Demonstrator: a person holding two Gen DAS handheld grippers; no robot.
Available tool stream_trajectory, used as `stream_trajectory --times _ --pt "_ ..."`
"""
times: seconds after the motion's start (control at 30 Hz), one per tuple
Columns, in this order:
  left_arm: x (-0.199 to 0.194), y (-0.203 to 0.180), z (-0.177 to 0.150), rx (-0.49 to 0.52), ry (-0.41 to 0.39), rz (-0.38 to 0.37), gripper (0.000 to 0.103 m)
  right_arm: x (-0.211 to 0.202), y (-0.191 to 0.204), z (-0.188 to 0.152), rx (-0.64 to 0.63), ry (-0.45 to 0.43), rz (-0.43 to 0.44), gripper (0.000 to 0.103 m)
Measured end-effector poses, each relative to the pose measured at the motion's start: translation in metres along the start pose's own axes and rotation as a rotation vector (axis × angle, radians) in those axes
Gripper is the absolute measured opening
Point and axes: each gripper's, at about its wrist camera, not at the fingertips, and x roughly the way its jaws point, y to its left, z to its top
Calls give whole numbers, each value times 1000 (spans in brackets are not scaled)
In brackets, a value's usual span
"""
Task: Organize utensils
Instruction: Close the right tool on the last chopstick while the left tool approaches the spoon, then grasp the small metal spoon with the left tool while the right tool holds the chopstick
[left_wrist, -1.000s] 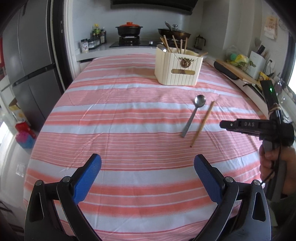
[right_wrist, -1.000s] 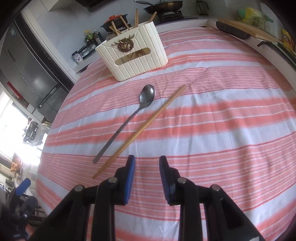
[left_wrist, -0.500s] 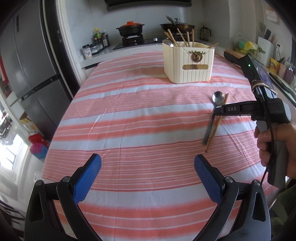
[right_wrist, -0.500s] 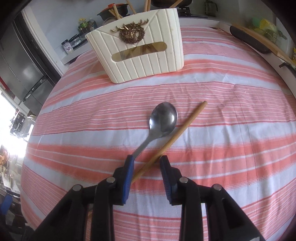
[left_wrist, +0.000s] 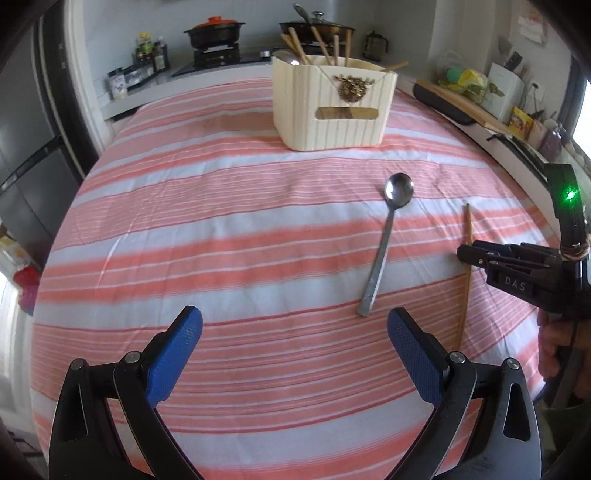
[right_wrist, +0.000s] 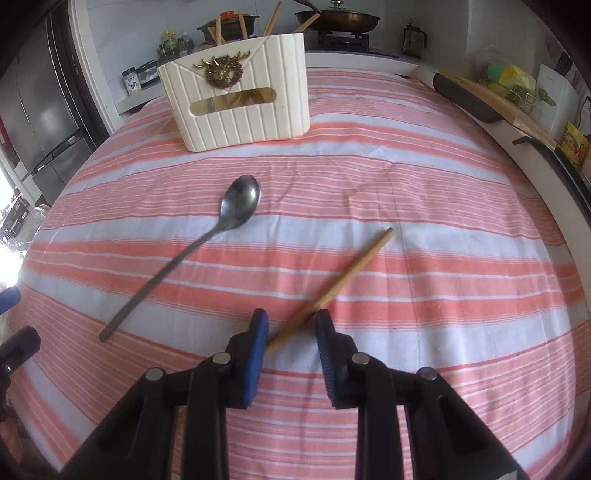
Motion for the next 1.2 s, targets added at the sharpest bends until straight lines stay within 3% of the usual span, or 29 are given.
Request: stream_trajectory --times 0.1,0.2,0.27,0.3,0.4,0.47,0.67,0.83,1.0,1.03,1.07,1.13,1.2 --pt "23 -28 15 122 32 -35 100 -8 -17 -8 15 2 -20 26" --pt "53 -46 26 210 73 16 98 -16 -26 -17 12 2 -35 28" --pt "68 -50 30 230 101 27 84 -21 -29 -22 -13 0 -55 28" --pt "70 -49 31 217 101 -6 82 -22 -30 -25 -24 -1 -69 28" --pt "67 -46 32 164 97 -67 48 -27 -37 -36 -29 -7 -95 28" --pt "64 -49 31 154 81 -50 13 -31 -42 -42 -27 -23 -103 26" --pt "50 -40 14 -3 56 1 8 -35 -48 -50 -23 -58 -120 22" --pt "21 -18 -24 -115 32 92 7 -37 -52 -54 -28 -70 -126 21" --pt "0 7 -45 -227 20 95 11 -38 -51 -55 -46 -71 -132 23" --pt "-2 11 -47 -238 16 81 22 -38 -52 -54 -46 -67 -119 25" --pt "-2 14 -48 -245 17 65 45 -38 -53 -53 -42 -60 -105 26" --pt "-2 16 -48 -238 24 31 76 -41 -58 -51 -20 -39 -62 33" --pt "-3 14 -46 -199 29 1 82 -46 -63 -48 10 -17 -14 50"
